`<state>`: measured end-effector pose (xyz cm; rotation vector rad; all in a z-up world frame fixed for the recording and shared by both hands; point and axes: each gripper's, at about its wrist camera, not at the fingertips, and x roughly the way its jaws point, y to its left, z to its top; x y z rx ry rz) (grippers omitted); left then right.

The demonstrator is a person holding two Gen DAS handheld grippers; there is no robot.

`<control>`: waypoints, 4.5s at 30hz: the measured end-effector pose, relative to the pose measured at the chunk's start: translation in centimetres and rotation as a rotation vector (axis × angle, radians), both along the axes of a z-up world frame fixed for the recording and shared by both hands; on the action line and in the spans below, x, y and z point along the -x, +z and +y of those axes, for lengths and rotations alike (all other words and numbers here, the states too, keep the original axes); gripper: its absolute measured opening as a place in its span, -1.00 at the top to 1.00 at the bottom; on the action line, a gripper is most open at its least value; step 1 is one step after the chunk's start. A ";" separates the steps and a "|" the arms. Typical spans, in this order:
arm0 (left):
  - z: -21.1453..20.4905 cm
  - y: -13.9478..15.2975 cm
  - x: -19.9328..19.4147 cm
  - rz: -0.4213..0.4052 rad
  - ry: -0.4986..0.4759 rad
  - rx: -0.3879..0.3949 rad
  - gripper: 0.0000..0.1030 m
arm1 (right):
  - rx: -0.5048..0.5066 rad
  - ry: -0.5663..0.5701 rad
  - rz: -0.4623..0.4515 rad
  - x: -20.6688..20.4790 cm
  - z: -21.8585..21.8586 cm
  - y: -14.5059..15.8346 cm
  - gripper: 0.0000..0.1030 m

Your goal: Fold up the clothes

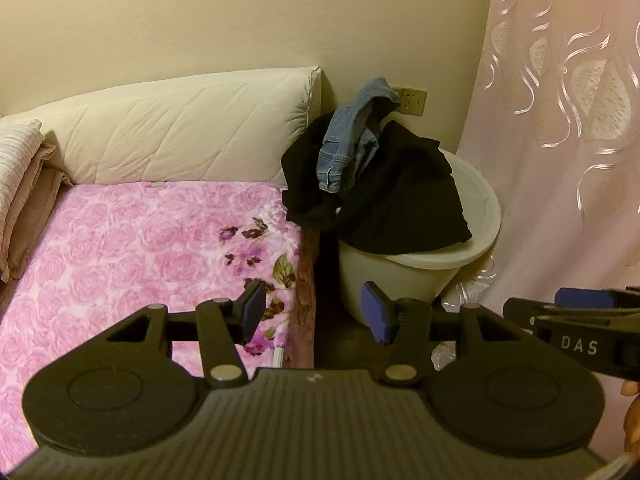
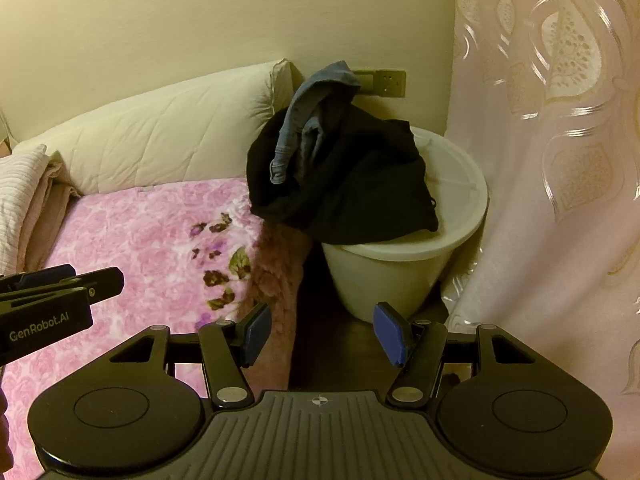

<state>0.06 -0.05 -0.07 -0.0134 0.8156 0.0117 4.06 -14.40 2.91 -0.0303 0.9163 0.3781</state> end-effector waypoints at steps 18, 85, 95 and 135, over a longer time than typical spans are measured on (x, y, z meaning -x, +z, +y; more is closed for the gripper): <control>-0.7 -0.1 0.1 0.003 0.029 0.000 0.05 | 0.012 0.016 -0.009 -0.6 -1.0 -0.2 -0.18; 9.9 -12.2 -35.5 0.280 0.072 0.138 -0.08 | 0.092 0.084 0.043 -31.5 14.2 -6.3 -0.17; 12.5 -15.2 -41.1 0.323 0.125 0.201 -0.07 | 0.029 0.121 -0.022 -37.8 18.5 -6.2 -0.13; 9.4 -20.3 -46.1 0.066 -0.078 0.238 0.98 | -0.177 0.114 0.251 -49.8 18.5 -13.3 0.23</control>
